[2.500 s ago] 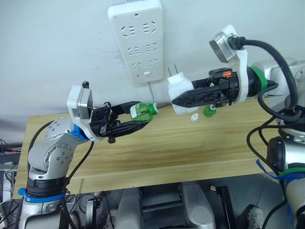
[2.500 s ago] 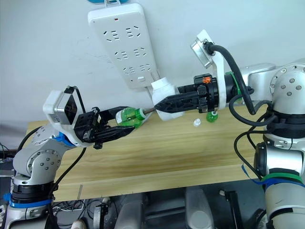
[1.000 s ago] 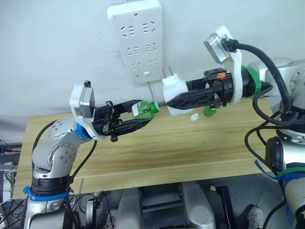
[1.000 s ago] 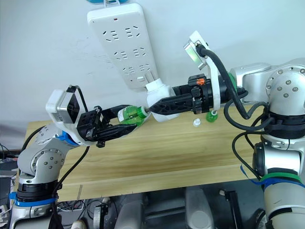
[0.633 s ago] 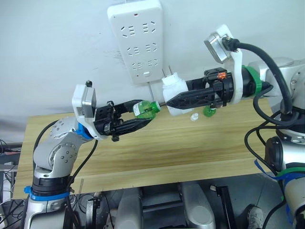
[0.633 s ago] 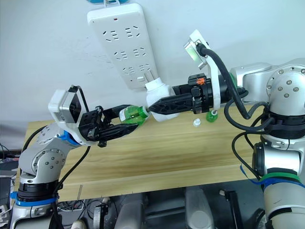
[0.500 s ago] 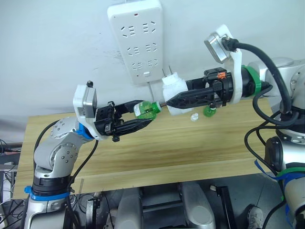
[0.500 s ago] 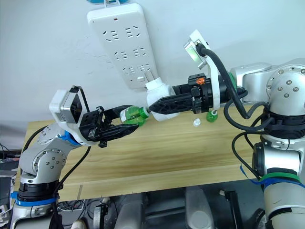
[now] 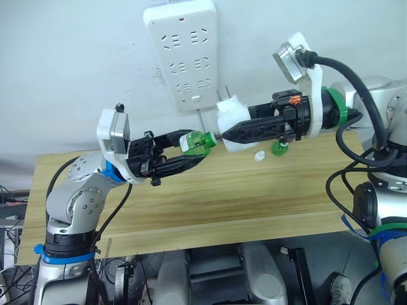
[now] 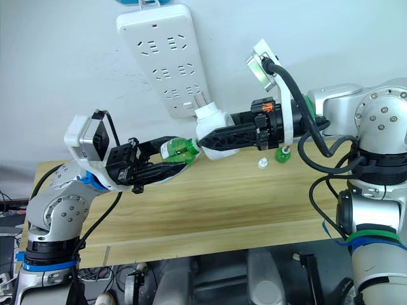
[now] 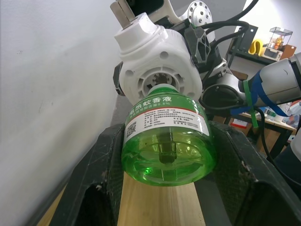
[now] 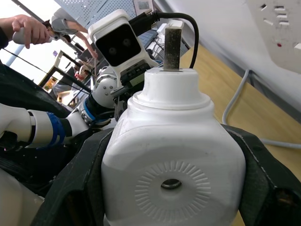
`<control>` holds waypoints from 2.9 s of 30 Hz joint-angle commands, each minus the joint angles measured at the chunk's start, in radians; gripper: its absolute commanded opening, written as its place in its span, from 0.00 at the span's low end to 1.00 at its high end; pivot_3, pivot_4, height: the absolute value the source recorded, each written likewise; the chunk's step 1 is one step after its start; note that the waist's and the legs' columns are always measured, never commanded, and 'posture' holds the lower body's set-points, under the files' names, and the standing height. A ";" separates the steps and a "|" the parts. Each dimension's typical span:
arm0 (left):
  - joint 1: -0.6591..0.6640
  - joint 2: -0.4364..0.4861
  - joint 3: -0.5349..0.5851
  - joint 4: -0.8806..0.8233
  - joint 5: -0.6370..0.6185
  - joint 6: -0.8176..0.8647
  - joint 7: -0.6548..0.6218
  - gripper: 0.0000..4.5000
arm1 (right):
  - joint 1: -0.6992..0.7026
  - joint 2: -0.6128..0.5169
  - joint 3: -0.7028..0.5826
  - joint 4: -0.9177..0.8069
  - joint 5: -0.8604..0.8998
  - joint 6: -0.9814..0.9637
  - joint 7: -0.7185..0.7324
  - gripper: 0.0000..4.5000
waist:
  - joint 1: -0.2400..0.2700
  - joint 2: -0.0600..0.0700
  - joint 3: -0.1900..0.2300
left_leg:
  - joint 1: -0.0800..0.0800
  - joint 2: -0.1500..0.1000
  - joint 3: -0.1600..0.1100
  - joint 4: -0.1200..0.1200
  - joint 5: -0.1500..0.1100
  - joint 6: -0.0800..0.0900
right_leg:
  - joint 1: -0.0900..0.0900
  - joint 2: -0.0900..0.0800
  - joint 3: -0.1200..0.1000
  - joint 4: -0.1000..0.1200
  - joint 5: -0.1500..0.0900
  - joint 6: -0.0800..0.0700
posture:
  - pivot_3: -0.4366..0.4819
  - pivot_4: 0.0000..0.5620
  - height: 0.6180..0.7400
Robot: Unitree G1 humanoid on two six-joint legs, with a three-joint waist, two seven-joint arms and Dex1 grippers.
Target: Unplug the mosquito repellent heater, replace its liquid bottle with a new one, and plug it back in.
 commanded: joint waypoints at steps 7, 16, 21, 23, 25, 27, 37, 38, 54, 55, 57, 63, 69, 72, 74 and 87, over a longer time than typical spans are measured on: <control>-0.018 -0.012 -0.008 -0.011 0.000 -0.010 0.001 0.50 | 0.003 0.003 -0.031 -0.046 0.053 0.008 0.001 0.66 | 0.000 0.000 0.000 | 0.000 0.000 0.000 0.000 0.000 0.000 | 0.000 0.000 0.000 0.000 0.000 0.000 | 0.19 0.65 0.92; -0.027 -0.023 -0.019 -0.005 0.007 -0.013 -0.004 0.50 | -0.002 0.015 -0.048 -0.045 0.068 0.009 -0.019 0.66 | -0.001 0.000 0.000 | 0.000 0.000 0.000 0.000 0.000 0.000 | 0.000 0.000 0.000 0.000 0.000 0.000 | 0.19 0.64 0.92; -0.018 -0.018 -0.016 -0.012 0.005 -0.012 -0.007 0.50 | -0.004 0.014 -0.047 -0.044 0.064 0.004 -0.022 0.66 | 0.000 0.000 0.000 | 0.000 0.000 0.000 0.000 0.000 0.000 | 0.000 0.000 0.000 0.000 0.000 0.000 | 0.20 0.64 0.92; -0.011 -0.015 -0.012 -0.019 0.001 -0.008 -0.005 0.50 | -0.004 0.009 -0.040 -0.042 0.054 -0.004 -0.021 0.66 | 0.000 0.000 0.000 | 0.000 0.000 0.000 0.000 0.000 0.000 | 0.000 0.000 0.000 0.000 0.000 0.000 | 0.20 0.63 0.92; -0.006 -0.011 -0.009 -0.024 -0.002 -0.005 -0.003 0.50 | -0.003 0.007 -0.035 -0.039 0.045 -0.012 -0.019 0.66 | 0.000 0.000 0.000 | 0.000 0.000 0.000 0.000 0.000 0.000 | 0.000 0.000 0.000 0.000 0.000 0.000 | 0.20 0.63 0.92; -0.003 -0.009 -0.008 -0.027 -0.004 -0.003 -0.002 0.50 | -0.002 0.005 -0.032 -0.037 0.042 -0.019 -0.017 0.66 | 0.000 0.000 0.000 | 0.000 0.000 0.000 0.000 0.000 0.000 | 0.000 0.000 0.000 0.000 0.000 0.000 | 0.20 0.63 0.92; 0.003 -0.008 -0.010 -0.033 -0.008 0.003 0.000 0.50 | -0.004 -0.001 -0.020 -0.027 0.023 -0.046 -0.017 0.66 | 0.000 0.000 0.000 | 0.000 0.000 0.000 0.000 0.000 0.000 | 0.000 0.000 0.000 0.000 0.000 0.000 | 0.21 0.63 0.92; 0.005 -0.007 -0.010 -0.035 -0.008 0.004 0.000 0.50 | -0.003 -0.002 -0.019 -0.027 0.022 -0.048 -0.017 0.66 | 0.000 0.000 0.000 | 0.000 0.000 0.000 0.000 0.000 0.000 | 0.000 0.000 0.000 0.000 0.000 0.000 | 0.21 0.63 0.92; -0.013 -0.012 -0.013 -0.018 0.000 -0.002 0.002 0.50 | 0.027 -0.030 0.010 -0.092 0.052 -0.047 0.035 0.66 | 0.001 0.000 0.000 | 0.000 0.000 0.000 0.000 0.000 0.000 | 0.000 0.000 0.000 0.000 0.000 0.000 | 0.21 0.64 0.92; -0.013 -0.012 -0.013 -0.019 0.000 -0.001 0.002 0.50 | 0.028 -0.029 0.008 -0.092 0.052 -0.048 0.033 0.66 | 0.001 0.000 0.000 | 0.000 0.000 0.000 0.000 0.000 0.000 | 0.000 0.000 0.000 0.000 0.000 0.000 | 0.21 0.64 0.92; -0.014 -0.012 -0.013 -0.019 -0.001 0.000 0.002 0.50 | 0.028 -0.028 0.006 -0.090 0.051 -0.049 0.030 0.66 | 0.001 0.000 0.000 | 0.000 0.000 0.000 0.000 0.000 0.000 | 0.000 0.000 0.000 0.000 0.000 0.000 | 0.20 0.64 0.92; -0.016 -0.015 -0.019 -0.018 -0.002 0.001 -0.001 0.50 | 0.024 -0.033 0.007 -0.082 0.041 -0.051 0.026 0.66 | 0.001 0.000 0.000 | 0.000 0.000 0.000 0.000 0.000 0.000 | 0.000 0.000 0.000 0.000 0.000 0.000 | 0.20 0.65 0.92; -0.017 -0.014 -0.025 -0.016 -0.003 0.002 -0.005 0.50 | 0.018 -0.031 0.005 -0.068 0.034 -0.058 0.024 0.66 | 0.001 0.000 0.000 | 0.000 0.000 0.000 0.000 0.000 0.000 | 0.000 0.000 0.000 0.000 0.000 0.000 | 0.20 0.65 0.92; -0.015 -0.014 -0.027 -0.017 0.000 0.001 -0.006 0.50 | 0.014 -0.031 0.004 -0.066 0.033 -0.059 0.023 0.66 | 0.001 0.000 0.000 | 0.000 0.000 0.000 0.000 0.000 0.000 | 0.000 0.000 0.000 0.000 0.000 0.000 | 0.20 0.65 0.92; -0.016 -0.014 -0.028 -0.013 0.001 0.000 -0.007 0.50 | 0.012 -0.032 0.004 -0.064 0.033 -0.058 0.023 0.66 | 0.001 0.000 0.000 | 0.000 0.000 0.000 0.000 0.000 0.000 | 0.000 0.000 0.000 0.000 0.000 0.000 | 0.20 0.65 0.92; -0.040 -0.022 -0.055 0.022 0.028 -0.018 -0.024 0.50 | 0.037 -0.083 0.067 -0.070 -0.033 -0.101 0.051 0.66 | 0.001 0.000 0.000 | 0.000 0.000 0.000 0.000 0.000 0.000 | 0.000 0.000 0.000 0.000 0.000 0.000 | 0.20 0.66 0.92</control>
